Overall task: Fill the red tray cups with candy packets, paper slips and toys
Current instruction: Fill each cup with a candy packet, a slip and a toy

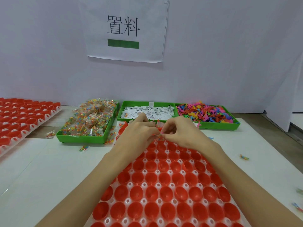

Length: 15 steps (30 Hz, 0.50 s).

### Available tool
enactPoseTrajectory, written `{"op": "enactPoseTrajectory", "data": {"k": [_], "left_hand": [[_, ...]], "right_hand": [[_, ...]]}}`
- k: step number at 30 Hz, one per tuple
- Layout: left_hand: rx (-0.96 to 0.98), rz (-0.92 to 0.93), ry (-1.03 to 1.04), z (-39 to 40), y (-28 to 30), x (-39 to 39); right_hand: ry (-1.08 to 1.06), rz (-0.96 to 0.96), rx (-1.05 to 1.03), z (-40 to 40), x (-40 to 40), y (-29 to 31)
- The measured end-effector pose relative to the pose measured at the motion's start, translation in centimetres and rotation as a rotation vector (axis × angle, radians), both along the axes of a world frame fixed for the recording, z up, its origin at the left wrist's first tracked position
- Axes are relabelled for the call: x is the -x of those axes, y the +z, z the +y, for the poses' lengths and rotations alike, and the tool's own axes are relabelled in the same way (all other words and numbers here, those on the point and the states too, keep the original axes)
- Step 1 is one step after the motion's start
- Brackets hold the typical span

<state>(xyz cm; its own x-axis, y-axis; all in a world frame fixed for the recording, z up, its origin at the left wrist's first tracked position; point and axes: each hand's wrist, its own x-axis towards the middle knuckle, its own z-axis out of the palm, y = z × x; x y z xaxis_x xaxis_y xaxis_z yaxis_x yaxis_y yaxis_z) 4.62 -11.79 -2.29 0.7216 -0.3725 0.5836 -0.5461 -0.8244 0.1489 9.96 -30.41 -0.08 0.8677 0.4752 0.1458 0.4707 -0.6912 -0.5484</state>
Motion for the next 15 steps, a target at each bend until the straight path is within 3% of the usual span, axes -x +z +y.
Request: {"op": "enactPoseTrajectory", "data": {"k": [8,15], "left_hand": [[-0.13,0.019,-0.044,0.2,0.0,-0.1],[-0.048,0.165,-0.053,1.0,1.3,-0.3]], "right_hand": [[-0.02,0.017,0.022,0.3,-0.1,-0.6],[-0.036,0.026,0.021,0.2,-0.1,-0.6]]}}
